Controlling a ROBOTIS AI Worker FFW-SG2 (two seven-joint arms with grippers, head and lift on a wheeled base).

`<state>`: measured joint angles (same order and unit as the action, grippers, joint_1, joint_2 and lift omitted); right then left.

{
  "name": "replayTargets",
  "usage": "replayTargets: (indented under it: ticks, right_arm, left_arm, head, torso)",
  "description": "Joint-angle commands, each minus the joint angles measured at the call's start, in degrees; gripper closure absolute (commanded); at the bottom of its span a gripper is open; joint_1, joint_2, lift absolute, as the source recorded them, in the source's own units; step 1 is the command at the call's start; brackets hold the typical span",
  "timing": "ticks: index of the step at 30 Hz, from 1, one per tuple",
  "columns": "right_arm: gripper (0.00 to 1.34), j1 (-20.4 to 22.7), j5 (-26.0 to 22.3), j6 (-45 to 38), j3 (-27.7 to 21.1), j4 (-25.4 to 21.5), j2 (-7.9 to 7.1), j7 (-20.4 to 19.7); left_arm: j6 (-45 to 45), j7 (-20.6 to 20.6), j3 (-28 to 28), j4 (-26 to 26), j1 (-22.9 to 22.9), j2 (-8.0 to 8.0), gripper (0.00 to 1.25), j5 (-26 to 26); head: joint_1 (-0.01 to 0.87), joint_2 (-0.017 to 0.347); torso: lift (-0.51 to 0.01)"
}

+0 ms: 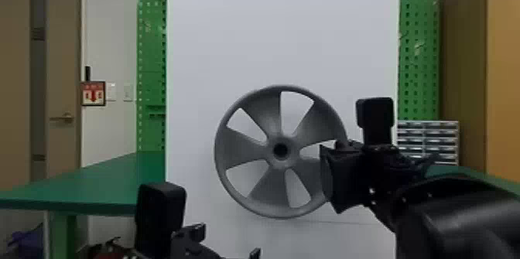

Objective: Hold the wheel and insert it

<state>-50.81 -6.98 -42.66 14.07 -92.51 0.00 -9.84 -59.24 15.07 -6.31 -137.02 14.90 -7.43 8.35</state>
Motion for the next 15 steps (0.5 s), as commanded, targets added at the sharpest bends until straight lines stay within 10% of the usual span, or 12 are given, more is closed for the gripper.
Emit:
replayTargets:
  ticks: [1, 15]
  right_arm:
    - [1.20, -0.08, 0.48, 1.00, 0.08, 0.49, 0.05, -0.09]
    - [1.22, -0.51, 1.36, 1.96, 1.22, 2.25, 0.05, -0.62]
  left_arm:
    - [0.00, -0.13, -0.10, 0.00, 0.04, 0.05, 0.11, 0.00]
    - [0.00, -0.31, -0.28, 0.00, 0.13, -0.04, 0.11, 0.00]
  head:
    - [0.006, 0.140]
    - [0.006, 0.140]
  torso:
    - [-0.475]
    - [-0.475]
